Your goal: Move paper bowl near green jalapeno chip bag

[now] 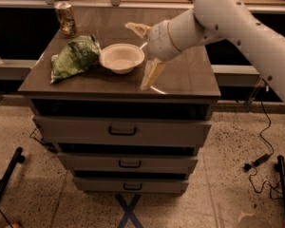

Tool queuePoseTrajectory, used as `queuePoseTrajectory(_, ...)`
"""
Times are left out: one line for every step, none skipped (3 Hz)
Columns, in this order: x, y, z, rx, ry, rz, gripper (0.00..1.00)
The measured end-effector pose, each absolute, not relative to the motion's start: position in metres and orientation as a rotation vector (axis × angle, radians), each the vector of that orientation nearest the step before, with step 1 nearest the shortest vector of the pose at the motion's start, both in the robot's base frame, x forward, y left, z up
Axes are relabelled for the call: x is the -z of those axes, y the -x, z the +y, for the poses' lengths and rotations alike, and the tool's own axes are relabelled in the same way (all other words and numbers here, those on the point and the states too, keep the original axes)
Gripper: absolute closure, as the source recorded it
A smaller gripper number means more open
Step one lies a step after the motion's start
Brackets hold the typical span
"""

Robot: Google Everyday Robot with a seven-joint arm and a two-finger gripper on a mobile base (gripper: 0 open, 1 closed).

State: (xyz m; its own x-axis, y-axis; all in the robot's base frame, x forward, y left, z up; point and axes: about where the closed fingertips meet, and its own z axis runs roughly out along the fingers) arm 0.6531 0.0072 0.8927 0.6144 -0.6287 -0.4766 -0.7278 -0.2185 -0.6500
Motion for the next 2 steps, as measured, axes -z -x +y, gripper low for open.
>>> queuePoseTrajectory(-0.914,-0.649,-0.013,-0.100,1.887,1.115,0.00)
queuePoseTrajectory(-0.944,-0.638,-0.044,-0.030,1.809,1.170,0.00)
